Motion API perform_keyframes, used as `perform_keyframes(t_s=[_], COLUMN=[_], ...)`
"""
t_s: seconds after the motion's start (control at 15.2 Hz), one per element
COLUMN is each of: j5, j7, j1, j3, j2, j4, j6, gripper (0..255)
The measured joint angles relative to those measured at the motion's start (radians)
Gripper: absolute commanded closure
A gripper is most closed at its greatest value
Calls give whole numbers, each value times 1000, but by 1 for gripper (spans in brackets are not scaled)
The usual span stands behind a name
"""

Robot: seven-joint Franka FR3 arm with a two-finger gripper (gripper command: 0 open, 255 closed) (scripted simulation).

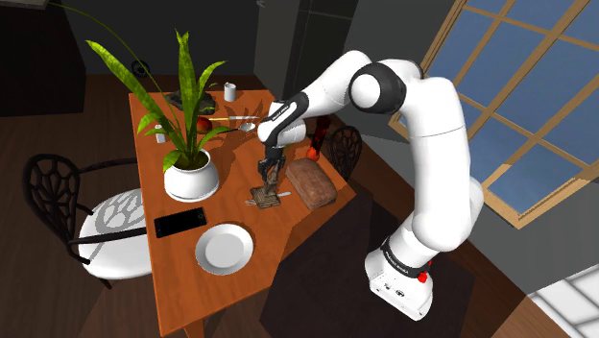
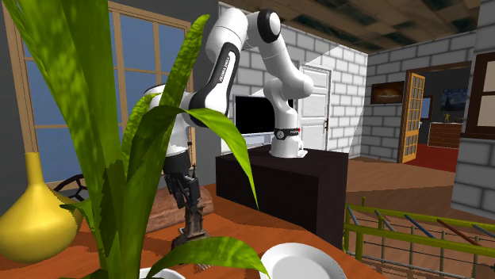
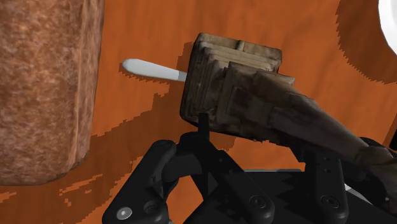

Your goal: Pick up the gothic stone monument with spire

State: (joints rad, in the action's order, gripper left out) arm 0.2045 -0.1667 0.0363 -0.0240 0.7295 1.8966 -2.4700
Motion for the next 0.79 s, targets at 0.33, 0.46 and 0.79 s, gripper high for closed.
perform_keyframes(t_s=[0.33, 0.46, 0.79], j5=[-5, -9, -15], j7=[6, 10, 20], j1=[-3, -4, -9], j3=[-5, -8, -12], j2=[-55, -76, -131], j4=[20, 22, 38], j6=[34, 53, 93], gripper=[255, 255, 255])
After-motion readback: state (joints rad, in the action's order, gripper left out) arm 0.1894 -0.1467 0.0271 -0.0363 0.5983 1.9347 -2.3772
